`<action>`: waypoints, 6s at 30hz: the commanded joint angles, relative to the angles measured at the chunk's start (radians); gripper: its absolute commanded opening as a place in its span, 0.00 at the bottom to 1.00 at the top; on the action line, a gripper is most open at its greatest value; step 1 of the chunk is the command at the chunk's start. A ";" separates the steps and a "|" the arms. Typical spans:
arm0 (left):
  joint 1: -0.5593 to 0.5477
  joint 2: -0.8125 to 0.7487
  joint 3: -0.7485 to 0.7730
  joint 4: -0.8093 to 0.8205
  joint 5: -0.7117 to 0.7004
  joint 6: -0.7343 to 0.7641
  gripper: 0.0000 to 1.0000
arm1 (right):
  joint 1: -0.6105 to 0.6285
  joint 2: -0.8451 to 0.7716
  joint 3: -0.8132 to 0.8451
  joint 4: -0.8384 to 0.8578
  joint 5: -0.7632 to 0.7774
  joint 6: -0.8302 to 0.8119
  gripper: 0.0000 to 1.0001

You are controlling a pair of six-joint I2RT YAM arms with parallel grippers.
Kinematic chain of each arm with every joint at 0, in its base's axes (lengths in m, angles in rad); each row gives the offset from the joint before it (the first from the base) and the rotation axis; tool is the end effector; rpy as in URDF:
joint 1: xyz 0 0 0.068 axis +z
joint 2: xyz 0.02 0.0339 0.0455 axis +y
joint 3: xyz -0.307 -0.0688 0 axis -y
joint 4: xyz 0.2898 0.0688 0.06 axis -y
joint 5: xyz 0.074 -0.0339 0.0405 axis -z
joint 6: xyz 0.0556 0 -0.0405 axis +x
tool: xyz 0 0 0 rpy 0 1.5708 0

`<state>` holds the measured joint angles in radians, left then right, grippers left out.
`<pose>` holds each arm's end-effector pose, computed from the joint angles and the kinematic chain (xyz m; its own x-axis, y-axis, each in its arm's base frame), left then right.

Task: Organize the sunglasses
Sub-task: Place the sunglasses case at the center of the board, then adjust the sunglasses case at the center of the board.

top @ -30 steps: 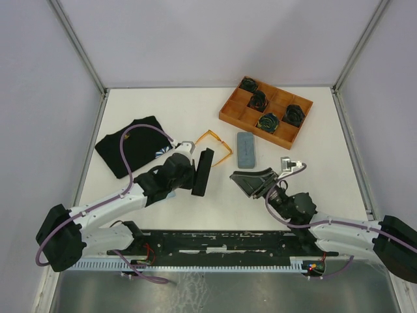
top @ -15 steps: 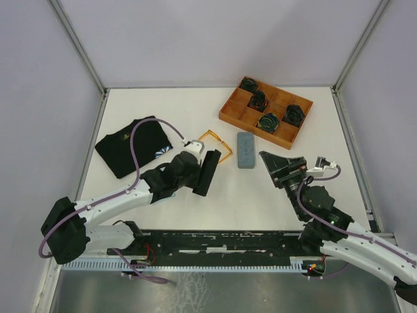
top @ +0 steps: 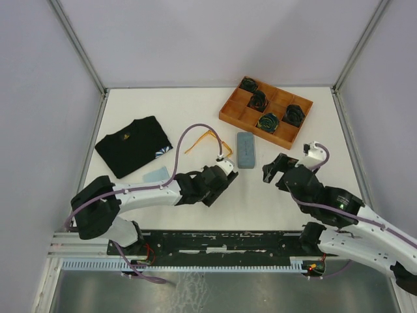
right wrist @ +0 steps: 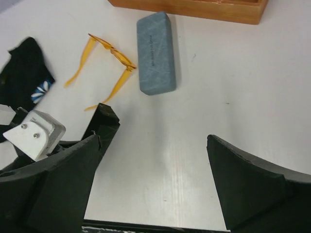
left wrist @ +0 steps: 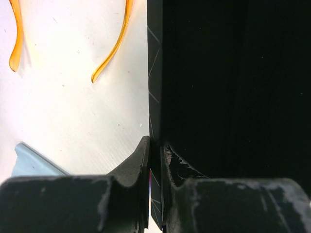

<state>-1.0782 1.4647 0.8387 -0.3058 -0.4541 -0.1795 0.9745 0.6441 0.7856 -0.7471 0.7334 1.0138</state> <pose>0.1782 -0.2805 0.1981 -0.4928 0.5789 -0.6497 0.5896 0.7712 0.2400 0.1138 0.1014 0.3325 -0.4284 0.4917 -0.7581 0.1098 0.8611 0.4964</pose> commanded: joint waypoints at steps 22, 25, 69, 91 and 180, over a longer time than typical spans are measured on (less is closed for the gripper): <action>-0.068 -0.096 -0.045 0.114 -0.104 0.049 0.56 | -0.255 0.271 -0.013 0.166 -0.630 -0.394 0.99; -0.068 -0.261 -0.089 0.127 -0.073 -0.030 0.59 | -0.258 0.376 0.004 0.254 -0.686 -0.479 0.99; -0.065 -0.520 -0.198 0.106 -0.072 -0.416 0.59 | -0.281 1.103 0.276 0.453 -0.792 -0.660 0.03; 0.001 -0.118 -0.100 0.306 0.080 -0.427 0.53 | -0.280 0.923 0.192 0.444 -0.657 -0.452 0.00; 0.293 -0.520 -0.277 -0.242 -0.140 -0.690 0.61 | -0.280 0.708 0.155 0.309 -0.485 -0.465 0.50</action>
<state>-0.8070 0.8917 0.5255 -0.5800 -0.5926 -0.8143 0.6975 1.4170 0.9619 -0.4309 0.2661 0.5934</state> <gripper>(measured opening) 0.627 0.500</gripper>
